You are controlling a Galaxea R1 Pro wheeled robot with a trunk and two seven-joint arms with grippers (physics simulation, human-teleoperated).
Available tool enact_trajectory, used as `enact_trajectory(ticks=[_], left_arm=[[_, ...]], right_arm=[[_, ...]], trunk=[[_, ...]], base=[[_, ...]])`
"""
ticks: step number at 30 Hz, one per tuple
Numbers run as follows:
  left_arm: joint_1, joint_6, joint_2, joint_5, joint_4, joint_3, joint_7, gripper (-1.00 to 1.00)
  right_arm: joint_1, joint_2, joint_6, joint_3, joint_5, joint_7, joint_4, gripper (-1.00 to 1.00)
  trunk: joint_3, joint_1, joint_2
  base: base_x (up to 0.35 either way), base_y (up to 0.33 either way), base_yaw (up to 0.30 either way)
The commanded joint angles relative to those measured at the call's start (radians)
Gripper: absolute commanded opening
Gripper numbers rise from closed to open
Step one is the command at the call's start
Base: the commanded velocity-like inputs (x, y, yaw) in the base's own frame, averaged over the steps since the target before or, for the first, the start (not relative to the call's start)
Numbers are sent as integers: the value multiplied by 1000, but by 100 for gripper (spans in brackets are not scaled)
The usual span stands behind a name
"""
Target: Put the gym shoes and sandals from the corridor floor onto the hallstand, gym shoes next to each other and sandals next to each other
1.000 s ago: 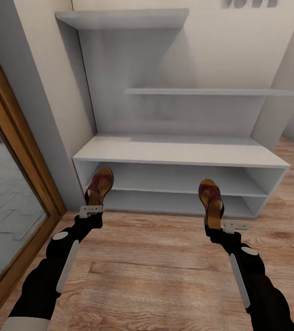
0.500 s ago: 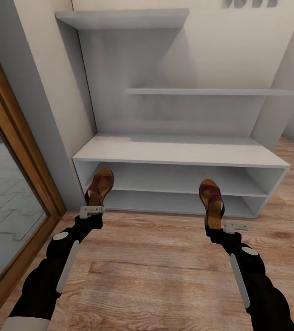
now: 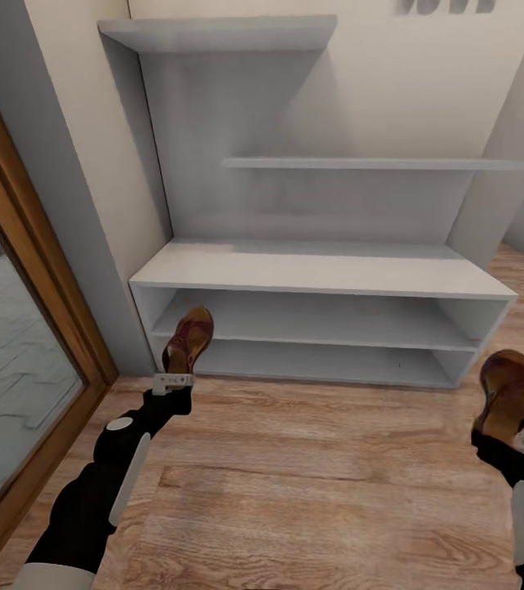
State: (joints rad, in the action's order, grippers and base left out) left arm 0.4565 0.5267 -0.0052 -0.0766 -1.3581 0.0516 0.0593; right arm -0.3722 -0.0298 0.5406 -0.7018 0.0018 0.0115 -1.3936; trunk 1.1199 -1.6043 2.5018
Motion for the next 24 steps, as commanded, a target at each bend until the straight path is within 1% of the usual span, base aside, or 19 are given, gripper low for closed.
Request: enact_trajectory(ticks=[1, 2, 3, 4, 5, 6, 7, 8, 9, 10, 11, 12, 13, 14, 16, 19, 21, 23, 24], left_arm=[[1, 6, 0, -6, -1, 0, 2, -100], [1, 7, -1, -6, 0, 0, 2, -100], [1, 7, -2, -6, 2, 0, 2, -100], [1, 7, -6, -6, 4, 0, 2, -100], [1, 7, -8, -6, 6, 0, 2, -100], [1, 7, -13, -5, 11, 0, 1, -100], [1, 7, -20, -4, 23, 0, 0, -100], [1, 7, -28, -1, 49, -1, -1, -100], [1, 7, -29, -1, 57, -1, -1, -100], [1, 7, -31, 0, 69, -2, -2, -100], [1, 7, -32, 0, 73, -2, -2, -100], [1, 7, -33, 1, 80, -2, -3, -100], [1, 7, -33, 1, 82, -2, -3, -100], [1, 7, -34, 1, 87, -2, -3, -100], [1, 6, -34, 1, 98, -2, -4, -100], [1, 4, -35, 1, 125, -1, -5, -100], [1, 4, -36, 2, 128, -1, -5, -100], [3, 4, -35, 6, 131, -2, -6, -100], [3, 4, -35, 7, 132, -3, -7, -100]], right_arm=[[-1, -9, 7, -44, -13, -1, -1, -100], [-1, -39, 8, -166, -10, 0, -1, -100], [-1, -76, 9, -261, -8, 0, -1, -100], [-1, -103, 10, -314, -7, 0, -1, -100], [-1, -117, 10, -337, -7, 0, -1, -100], [-1, -145, 10, -380, -6, 1, -1, -100], [-1, -180, 10, -426, -5, 1, -1, -100], [-1, -239, 11, -494, -3, 1, -2, -100], [-1, -255, 12, -510, -3, 0, -2, -100], [-1, -288, 16, -541, -2, 0, -2, -100], [-1, -304, 22, -556, -2, 0, -2, -100], [-1, -334, 41, -582, -1, 0, -2, -100], [-1, -347, 55, -592, -1, 0, -2, -100], [-1, -369, 90, -609, 3, -1, -2, -100], [-1, -390, 150, -623, 20, -1, -2, -100], [-1, -406, 240, -633, 98, -1, -2, -100], [-1, -408, 253, -635, 129, -1, -2, -100], [-1, -411, 273, -637, 186, -1, -2, -100], [-1, -412, 274, -637, 191, -1, -2, -100]], trunk=[[1, 0, 0], [1, 0, 0], [1, 0, 0], [1, 0, 0], [1, 0, 0], [1, 0, 0], [1, 0, 0], [1, 0, 0], [1, 0, 0], [1, 0, 0], [1, 0, 0], [1, 0, 0], [1, 0, 0], [1, 0, 0], [1, 0, 0], [1, 0, 0], [1, 0, 0], [1, 0, 0], [1, 0, 0]], base=[[0, 0, 0], [0, 0, 0], [0, 0, 0], [0, 0, 0], [0, 0, 0], [0, 0, 0], [0, 0, 0], [0, 0, 0], [0, 0, 0], [0, 0, 0], [0, 0, 0], [0, 0, 0], [0, 0, 0], [0, 0, 0], [0, 0, 0], [0, 0, 0], [0, 0, 0], [0, 0, 0], [0, 0, 0]])
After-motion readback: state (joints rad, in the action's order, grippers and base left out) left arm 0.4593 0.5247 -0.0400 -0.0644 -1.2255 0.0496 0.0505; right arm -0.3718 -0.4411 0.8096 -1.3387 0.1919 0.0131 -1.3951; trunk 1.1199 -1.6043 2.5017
